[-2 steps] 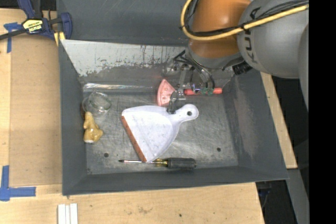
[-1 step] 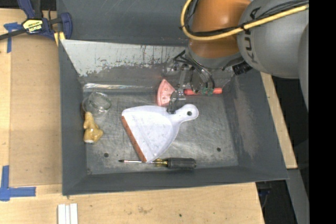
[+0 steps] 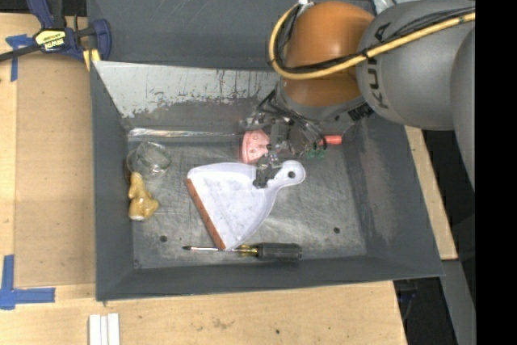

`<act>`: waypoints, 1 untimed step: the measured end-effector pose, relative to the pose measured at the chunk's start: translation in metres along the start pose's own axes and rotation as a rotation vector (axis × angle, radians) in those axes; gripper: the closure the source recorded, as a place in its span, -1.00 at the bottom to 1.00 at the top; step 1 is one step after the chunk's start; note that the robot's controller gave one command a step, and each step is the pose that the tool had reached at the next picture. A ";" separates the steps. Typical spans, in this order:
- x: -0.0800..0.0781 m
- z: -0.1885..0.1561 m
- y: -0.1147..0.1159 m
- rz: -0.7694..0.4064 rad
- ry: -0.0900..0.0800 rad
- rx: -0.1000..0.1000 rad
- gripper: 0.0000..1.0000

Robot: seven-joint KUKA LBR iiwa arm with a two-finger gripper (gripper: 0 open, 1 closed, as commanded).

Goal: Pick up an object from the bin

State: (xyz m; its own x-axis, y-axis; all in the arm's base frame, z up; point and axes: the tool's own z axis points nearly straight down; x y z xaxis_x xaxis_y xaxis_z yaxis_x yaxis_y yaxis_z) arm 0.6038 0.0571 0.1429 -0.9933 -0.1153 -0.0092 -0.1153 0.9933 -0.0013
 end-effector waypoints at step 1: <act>-0.002 0.032 -0.003 -0.066 0.006 -0.002 -1.00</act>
Offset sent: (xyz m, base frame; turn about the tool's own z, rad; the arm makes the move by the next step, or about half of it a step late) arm 0.0100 -0.0082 -0.0409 0.1530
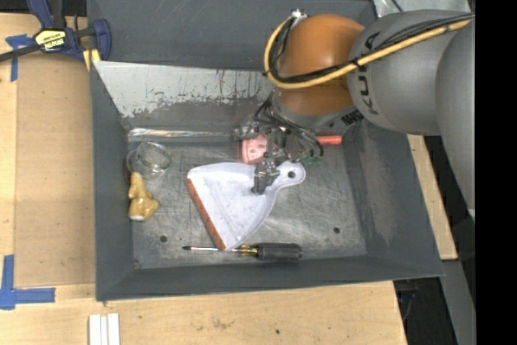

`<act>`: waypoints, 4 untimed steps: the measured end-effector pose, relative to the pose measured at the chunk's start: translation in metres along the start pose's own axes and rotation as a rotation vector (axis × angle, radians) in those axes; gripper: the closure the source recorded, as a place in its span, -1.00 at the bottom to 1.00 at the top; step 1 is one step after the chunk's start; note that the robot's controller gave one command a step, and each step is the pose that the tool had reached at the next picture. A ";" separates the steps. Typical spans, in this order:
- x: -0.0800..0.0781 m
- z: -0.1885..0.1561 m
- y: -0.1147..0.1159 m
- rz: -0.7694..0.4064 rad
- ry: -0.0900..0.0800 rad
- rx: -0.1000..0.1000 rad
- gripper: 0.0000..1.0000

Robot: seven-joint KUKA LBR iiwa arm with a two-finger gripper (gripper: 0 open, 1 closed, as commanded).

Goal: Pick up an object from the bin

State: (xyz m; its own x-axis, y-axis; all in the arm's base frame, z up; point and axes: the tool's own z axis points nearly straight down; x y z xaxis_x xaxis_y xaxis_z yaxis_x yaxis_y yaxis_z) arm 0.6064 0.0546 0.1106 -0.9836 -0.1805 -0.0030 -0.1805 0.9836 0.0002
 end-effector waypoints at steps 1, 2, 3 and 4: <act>-0.002 0.018 -0.004 0.239 0.003 0.000 -1.00; -0.003 0.028 -0.028 0.093 0.001 0.000 -1.00; -0.008 0.009 -0.044 0.031 -0.001 0.000 -1.00; -0.002 0.009 -0.054 0.143 -0.013 -0.001 -1.00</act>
Offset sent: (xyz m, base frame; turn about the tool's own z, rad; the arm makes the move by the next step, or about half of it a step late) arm 0.0121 -0.0508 -0.0383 -0.0333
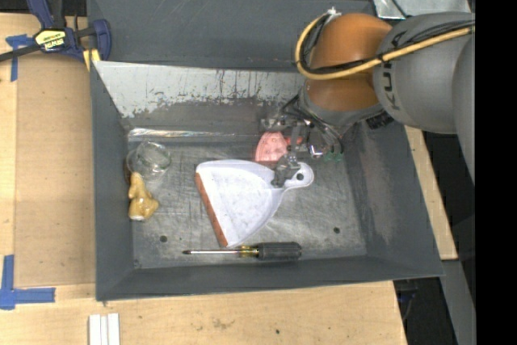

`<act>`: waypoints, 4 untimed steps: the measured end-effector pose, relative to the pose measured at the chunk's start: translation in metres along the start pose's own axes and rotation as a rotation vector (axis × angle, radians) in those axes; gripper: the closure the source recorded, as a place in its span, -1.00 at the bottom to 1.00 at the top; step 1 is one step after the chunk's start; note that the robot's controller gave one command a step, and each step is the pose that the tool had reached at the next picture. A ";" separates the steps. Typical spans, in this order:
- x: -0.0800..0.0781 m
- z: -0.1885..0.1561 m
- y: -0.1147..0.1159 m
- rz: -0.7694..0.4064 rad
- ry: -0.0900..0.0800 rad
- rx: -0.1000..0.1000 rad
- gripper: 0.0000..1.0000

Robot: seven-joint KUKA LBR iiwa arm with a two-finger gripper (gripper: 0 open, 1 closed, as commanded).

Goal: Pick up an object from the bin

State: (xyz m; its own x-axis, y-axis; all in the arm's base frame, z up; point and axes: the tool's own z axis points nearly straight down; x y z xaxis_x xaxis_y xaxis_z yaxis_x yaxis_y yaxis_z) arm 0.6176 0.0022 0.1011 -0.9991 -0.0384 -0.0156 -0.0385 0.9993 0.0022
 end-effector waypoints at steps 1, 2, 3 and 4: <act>0.020 0.009 -0.047 -0.134 0.008 0.000 -1.00; 0.042 0.017 -0.035 -0.027 -0.009 0.005 1.00; 0.042 0.017 -0.035 -0.027 -0.009 0.005 1.00; 0.054 -0.026 -0.035 -0.074 0.010 0.002 1.00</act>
Offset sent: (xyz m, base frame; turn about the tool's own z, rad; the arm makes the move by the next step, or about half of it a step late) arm -0.0473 -0.0348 -0.0249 -0.0300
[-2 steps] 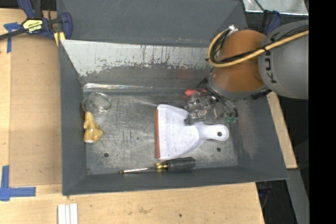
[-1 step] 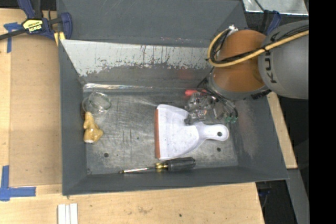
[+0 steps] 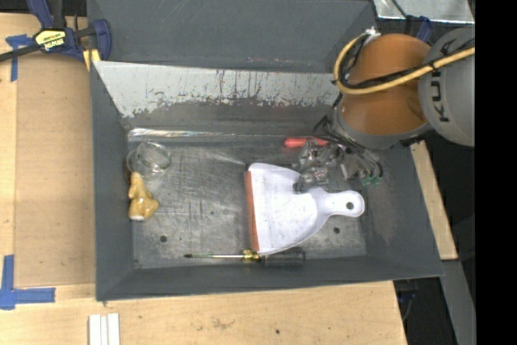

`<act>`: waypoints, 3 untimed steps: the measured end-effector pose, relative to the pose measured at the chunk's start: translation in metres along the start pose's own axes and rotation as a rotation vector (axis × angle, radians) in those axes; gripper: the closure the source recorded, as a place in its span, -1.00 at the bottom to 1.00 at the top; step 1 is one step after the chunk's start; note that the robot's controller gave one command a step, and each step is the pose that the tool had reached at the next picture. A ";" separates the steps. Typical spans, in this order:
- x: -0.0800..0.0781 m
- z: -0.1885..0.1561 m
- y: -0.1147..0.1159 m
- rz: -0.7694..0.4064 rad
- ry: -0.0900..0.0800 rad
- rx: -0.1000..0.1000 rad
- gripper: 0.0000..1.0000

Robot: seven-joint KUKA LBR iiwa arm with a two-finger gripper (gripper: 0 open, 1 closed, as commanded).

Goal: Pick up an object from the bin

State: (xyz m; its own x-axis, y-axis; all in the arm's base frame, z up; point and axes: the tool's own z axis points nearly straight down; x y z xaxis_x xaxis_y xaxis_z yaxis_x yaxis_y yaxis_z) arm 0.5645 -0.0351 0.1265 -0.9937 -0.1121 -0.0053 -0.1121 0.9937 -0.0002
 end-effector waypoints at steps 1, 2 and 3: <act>0.025 -0.046 0.019 -0.157 -0.003 0.002 1.00; 0.051 -0.051 -0.004 -0.127 -0.010 0.001 1.00; 0.035 -0.100 0.019 -0.114 0.007 0.000 1.00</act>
Offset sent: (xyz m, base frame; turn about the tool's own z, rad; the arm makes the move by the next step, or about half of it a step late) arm -0.0679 -0.0360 0.0419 -0.0591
